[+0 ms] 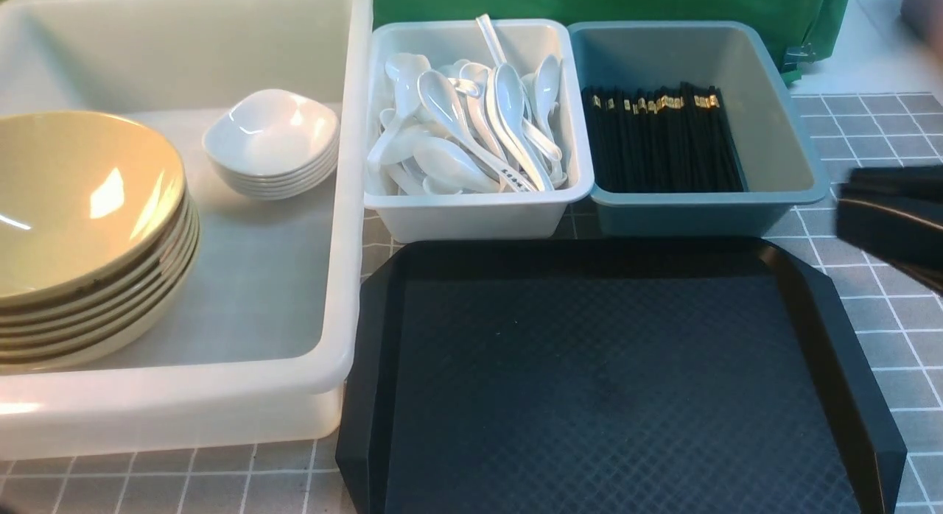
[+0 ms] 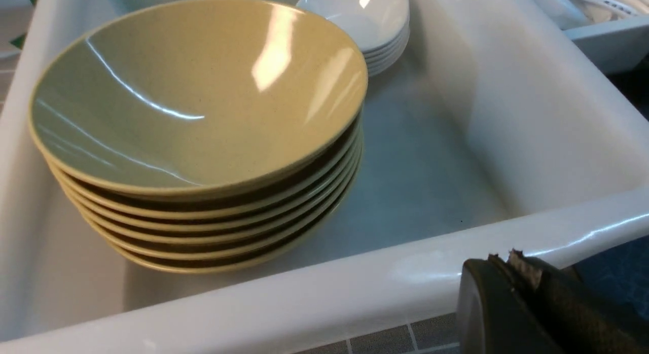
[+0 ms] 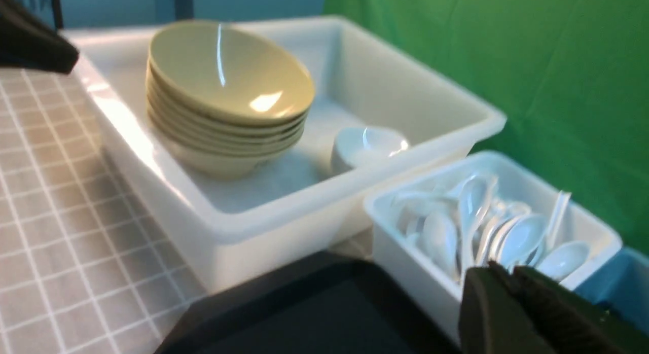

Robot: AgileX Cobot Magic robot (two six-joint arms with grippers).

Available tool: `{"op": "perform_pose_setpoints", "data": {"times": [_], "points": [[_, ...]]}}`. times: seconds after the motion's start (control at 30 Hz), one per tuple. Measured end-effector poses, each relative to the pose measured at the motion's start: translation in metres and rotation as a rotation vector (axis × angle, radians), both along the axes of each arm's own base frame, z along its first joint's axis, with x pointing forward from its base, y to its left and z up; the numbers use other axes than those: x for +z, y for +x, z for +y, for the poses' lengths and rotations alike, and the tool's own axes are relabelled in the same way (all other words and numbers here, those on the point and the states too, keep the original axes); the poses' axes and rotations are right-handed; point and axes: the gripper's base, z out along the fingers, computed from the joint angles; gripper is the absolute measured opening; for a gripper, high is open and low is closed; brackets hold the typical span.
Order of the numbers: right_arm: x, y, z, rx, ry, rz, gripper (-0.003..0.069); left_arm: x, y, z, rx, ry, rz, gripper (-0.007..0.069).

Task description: On grey table put chopsticks spoon bowls plates into blue grey white boxes.

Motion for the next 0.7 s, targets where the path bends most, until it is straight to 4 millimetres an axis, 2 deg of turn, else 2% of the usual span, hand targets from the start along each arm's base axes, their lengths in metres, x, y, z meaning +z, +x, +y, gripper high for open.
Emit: {"op": "perform_pose_setpoints", "data": {"times": [0.2, 0.7], "points": [[-0.0025, -0.0043, -0.0059, -0.017, 0.089, -0.091, 0.0078, -0.0033, -0.0127, -0.0004, -0.006, 0.006, -0.017, -0.0011], [0.0004, -0.0041, -0.0062, -0.021, 0.111, -0.114, 0.0082, -0.0046, -0.0132, -0.0005, -0.01, 0.011, -0.009, -0.0011]]}}
